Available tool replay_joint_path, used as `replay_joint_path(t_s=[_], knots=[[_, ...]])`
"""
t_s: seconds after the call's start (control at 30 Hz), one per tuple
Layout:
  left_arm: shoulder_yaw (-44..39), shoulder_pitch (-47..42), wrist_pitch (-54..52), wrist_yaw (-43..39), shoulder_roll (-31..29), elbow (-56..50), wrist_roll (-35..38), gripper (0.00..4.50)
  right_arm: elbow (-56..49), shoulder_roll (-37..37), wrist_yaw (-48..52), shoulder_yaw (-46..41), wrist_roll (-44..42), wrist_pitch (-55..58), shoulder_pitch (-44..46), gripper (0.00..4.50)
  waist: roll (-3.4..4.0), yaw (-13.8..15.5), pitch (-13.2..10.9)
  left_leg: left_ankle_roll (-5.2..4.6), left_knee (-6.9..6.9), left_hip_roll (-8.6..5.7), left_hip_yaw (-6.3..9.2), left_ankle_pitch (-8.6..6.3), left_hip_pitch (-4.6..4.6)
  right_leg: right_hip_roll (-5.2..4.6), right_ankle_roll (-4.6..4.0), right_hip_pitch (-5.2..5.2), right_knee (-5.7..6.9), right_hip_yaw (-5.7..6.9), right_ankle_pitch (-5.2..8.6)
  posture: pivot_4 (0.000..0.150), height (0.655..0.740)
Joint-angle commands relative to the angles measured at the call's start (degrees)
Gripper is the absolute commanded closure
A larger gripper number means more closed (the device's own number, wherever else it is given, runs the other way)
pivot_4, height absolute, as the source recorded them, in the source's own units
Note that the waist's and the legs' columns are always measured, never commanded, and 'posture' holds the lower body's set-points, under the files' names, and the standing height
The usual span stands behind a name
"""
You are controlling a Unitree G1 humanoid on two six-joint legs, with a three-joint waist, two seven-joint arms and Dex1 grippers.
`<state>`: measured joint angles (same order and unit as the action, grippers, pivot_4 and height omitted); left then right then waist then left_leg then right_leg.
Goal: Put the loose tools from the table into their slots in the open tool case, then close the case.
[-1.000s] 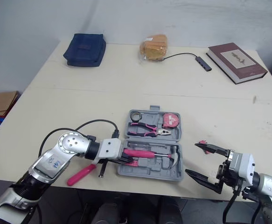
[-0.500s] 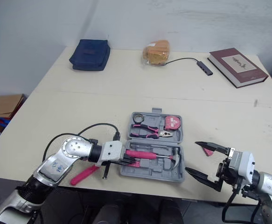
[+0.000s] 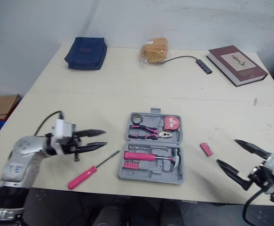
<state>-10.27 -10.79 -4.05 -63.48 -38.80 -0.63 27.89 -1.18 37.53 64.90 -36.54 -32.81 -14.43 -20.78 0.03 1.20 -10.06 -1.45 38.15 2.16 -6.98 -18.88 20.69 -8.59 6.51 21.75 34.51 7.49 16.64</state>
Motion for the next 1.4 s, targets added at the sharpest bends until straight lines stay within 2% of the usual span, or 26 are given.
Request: replay_joint_path(t_s=[0.03, 0.07, 0.23, 0.43, 0.63, 0.83, 1.13, 1.27, 1.4], knots=[[-10.6, 3.2, 3.1, 4.8, -2.4, 6.9, -0.3, 0.36, 6.8, -0.8, -3.2, -7.4, 0.8, -5.1, -1.4, 0.00, 0.01, 0.0, 0.0, 0.00, 0.00, 0.00, -0.01, 0.00, 0.00, 0.00, 0.01, 0.00, 0.00, -0.02, -0.01, 0.150, 0.7400], [-12.6, 4.3, 3.8, 5.5, -3.0, 8.5, -0.6, 0.02, 8.6, -0.9, -3.5, -8.4, 1.3, -6.4, -1.9, 0.00, 0.01, 0.0, 0.0, 0.01, -0.02, 0.00, -0.01, -0.02, -0.01, -0.02, 0.01, 0.02, -0.01, -0.03, -0.01, 0.150, 0.7400], [-22.5, 11.9, 7.2, 7.8, -6.3, 18.0, -1.4, 0.02, 19.7, -1.9, -7.9, -13.9, 2.2, -10.4, -4.7, 0.00, 0.00, -0.2, 0.0, 0.24, -0.16, 0.26, -0.11, -0.18, 0.03, 0.03, -0.17, 0.20, -0.08, 0.00, 0.11, 0.150, 0.7400], [-26.8, 17.1, 9.8, 8.4, -7.4, 22.9, -2.1, 0.02, 26.6, -2.6, -10.1, -17.0, 2.0, -13.2, -7.8, 0.00, 0.01, -0.5, 0.0, 0.28, -0.14, 0.38, -0.27, -0.21, 0.44, -0.01, -0.19, 0.69, -0.02, -0.09, 0.12, 0.150, 0.7400], [-28.0, 17.3, 10.2, 10.3, -6.9, 23.2, -1.4, 0.02, 28.2, -3.4, -11.9, -16.9, 1.5, -14.5, -8.8, 0.00, 0.01, -1.1, 0.0, 0.67, -0.13, 0.64, -0.28, -0.29, 0.40, 0.01, -0.48, 0.73, 0.00, -0.36, 0.01, 0.150, 0.7400], [-24.5, 15.5, 7.8, 10.0, -5.1, 16.2, -0.1, 0.02, 20.0, -4.2, -13.1, -13.0, 0.6, -11.3, -6.3, 0.00, 0.05, -1.7, 0.0, 0.73, -0.15, 0.66, -0.35, -0.25, 0.39, 0.03, -0.55, 0.79, 0.04, -0.70, -0.04, 0.150, 0.7400], [-17.5, 12.2, -0.2, 8.3, -4.2, 1.1, 3.5, 0.02, -3.7, -5.6, -20.1, -3.8, 0.5, 1.4, -5.8, 0.00, 0.04, -1.8, 0.0, 0.84, -0.17, 0.65, -0.54, -0.18, 0.43, 0.08, -0.53, 0.97, 0.20, -0.89, -0.09, 0.150, 0.7400], [-8.7, 11.5, -9.6, 1.5, -6.1, -11.9, 9.9, 0.02, -17.8, -4.7, -25.3, 4.6, -0.7, 15.5, -5.5, 0.00, 0.03, -1.5, 0.0, 0.95, -0.16, 0.65, -0.60, -0.11, 0.46, 0.13, -0.53, 1.04, 0.23, -0.94, -0.09, 0.150, 0.7400], [-3.2, 9.0, -13.1, -1.5, -7.0, -18.3, 11.2, 0.02, -22.6, -1.5, -28.4, 9.9, -0.8, 28.8, -4.2, 0.00, 0.03, -1.3, 0.0, 0.99, -0.11, 0.61, -0.67, -0.03, 0.46, 0.15, -0.50, 1.04, 0.24, -1.05, -0.10, 0.150, 0.7400]])
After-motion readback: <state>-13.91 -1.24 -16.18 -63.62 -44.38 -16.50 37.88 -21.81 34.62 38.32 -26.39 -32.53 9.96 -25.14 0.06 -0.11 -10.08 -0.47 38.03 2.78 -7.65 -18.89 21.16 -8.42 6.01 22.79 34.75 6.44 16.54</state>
